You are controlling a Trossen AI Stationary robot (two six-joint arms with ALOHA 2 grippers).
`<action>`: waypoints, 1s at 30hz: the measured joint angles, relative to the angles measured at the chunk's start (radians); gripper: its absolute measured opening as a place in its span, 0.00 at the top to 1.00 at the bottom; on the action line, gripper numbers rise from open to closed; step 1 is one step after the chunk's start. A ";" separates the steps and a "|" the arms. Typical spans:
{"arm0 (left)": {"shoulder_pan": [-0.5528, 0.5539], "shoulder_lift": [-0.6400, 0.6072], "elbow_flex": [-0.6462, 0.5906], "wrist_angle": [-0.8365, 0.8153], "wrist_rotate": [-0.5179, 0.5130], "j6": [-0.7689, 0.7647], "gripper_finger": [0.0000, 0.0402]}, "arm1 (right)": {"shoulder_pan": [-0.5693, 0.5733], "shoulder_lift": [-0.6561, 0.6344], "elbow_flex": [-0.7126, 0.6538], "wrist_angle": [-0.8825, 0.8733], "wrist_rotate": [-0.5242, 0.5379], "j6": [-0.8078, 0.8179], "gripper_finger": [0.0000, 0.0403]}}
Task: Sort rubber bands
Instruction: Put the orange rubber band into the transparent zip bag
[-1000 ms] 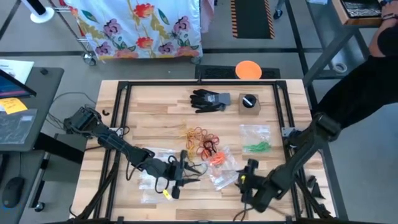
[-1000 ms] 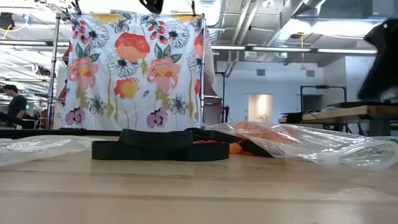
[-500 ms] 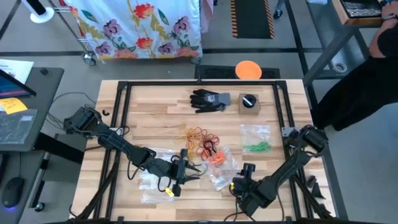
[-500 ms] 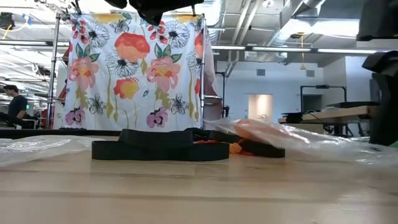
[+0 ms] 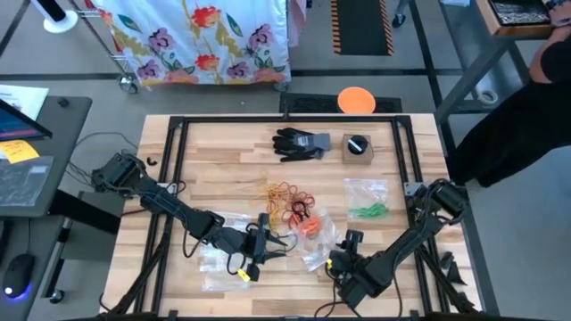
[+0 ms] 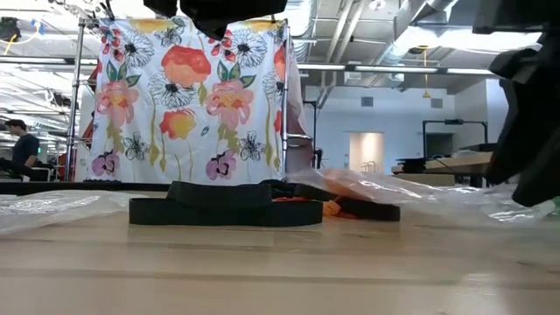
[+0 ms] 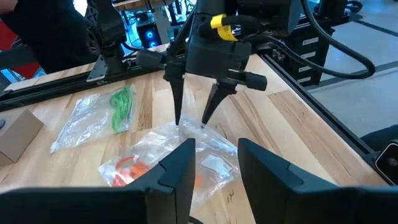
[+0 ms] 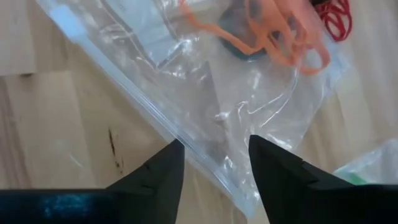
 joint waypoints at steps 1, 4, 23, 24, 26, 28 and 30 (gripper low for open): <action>0.000 0.000 0.000 -0.001 0.000 -0.004 0.71 | 0.000 0.000 0.000 0.000 0.004 0.000 0.58; 0.000 0.000 0.000 0.000 0.000 -0.006 0.71 | 0.000 0.001 0.000 -0.001 0.008 0.001 0.60; -0.003 0.000 0.000 0.015 0.000 -0.014 0.71 | -0.087 0.001 0.072 -0.099 0.088 -0.049 0.99; -0.006 0.000 0.000 0.026 0.000 -0.014 0.71 | -0.097 0.001 0.108 -0.155 0.089 -0.049 0.99; -0.013 -0.007 0.000 0.052 0.001 -0.006 0.71 | -0.118 0.001 0.190 -0.258 0.095 -0.049 0.99; -0.022 -0.028 0.000 0.069 0.001 0.018 0.71 | -0.139 0.001 0.286 -0.340 0.093 -0.049 0.99; -0.028 -0.062 0.000 0.067 -0.003 0.047 0.71 | -0.152 0.001 0.391 -0.412 0.069 -0.069 0.99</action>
